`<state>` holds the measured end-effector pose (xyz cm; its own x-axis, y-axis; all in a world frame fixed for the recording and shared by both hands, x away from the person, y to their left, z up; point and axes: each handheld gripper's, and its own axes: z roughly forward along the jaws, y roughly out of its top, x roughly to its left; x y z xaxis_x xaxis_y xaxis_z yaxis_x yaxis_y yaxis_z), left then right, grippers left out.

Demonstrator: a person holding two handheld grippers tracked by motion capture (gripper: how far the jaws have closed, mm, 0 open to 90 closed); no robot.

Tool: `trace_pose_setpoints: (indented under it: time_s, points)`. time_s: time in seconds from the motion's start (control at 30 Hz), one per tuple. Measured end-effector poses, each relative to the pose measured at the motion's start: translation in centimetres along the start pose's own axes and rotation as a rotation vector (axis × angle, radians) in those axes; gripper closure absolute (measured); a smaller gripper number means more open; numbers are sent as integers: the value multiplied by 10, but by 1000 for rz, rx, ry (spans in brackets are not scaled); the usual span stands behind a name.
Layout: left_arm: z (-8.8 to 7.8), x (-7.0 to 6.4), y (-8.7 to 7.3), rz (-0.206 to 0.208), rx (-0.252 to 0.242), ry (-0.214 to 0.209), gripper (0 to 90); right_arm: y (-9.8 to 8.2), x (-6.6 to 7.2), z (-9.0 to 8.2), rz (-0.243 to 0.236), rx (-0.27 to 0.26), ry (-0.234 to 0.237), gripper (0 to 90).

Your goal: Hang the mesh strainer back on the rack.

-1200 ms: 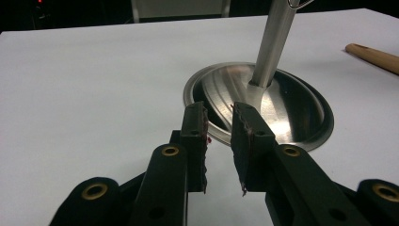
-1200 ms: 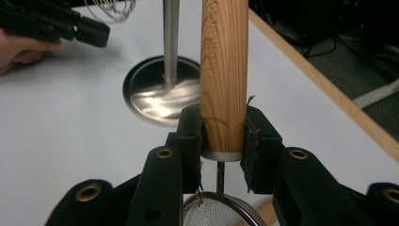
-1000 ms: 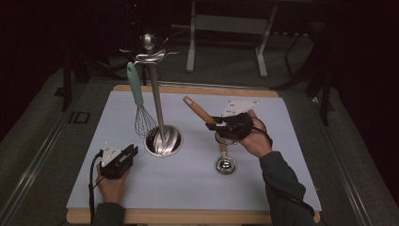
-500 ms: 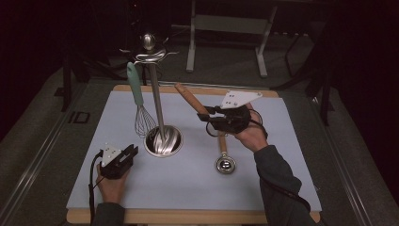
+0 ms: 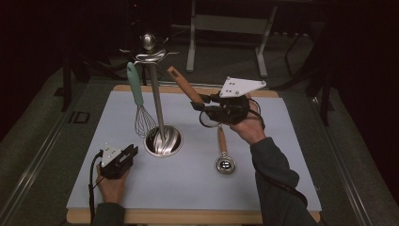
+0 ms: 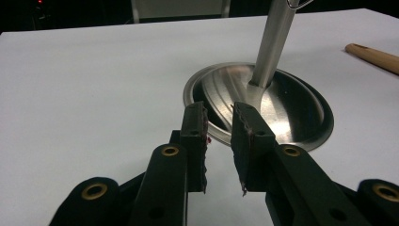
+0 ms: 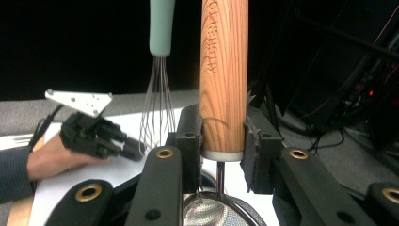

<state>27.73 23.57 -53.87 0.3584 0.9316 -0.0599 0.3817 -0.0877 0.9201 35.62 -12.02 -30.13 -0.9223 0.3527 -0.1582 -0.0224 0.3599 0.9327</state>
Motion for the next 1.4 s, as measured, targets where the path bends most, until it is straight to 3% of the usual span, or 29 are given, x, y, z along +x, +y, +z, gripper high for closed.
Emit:
trace_pose_setpoints:
  time_s: [0.13,0.4,0.87,0.9,0.93,1.1,1.4]
  points:
    - [0,0,0,0,-2,1,757,8,5,1,-4,-31,16,710]
    - [0,0,0,-1,-1,0,757,22,12,6,-27,-37,31,710]
    - [0,0,0,-2,-2,-1,756,25,10,36,-17,37,-35,703]
    - [0,0,0,-1,0,-1,756,25,11,38,-15,47,-47,702]
    - [0,0,0,-1,-1,-1,756,25,13,45,-11,85,-89,702]
    - [0,1,0,-1,-3,-2,755,26,16,53,-12,105,-82,669]
    - [0,1,0,1,-2,-2,751,28,17,49,-16,99,-52,675]
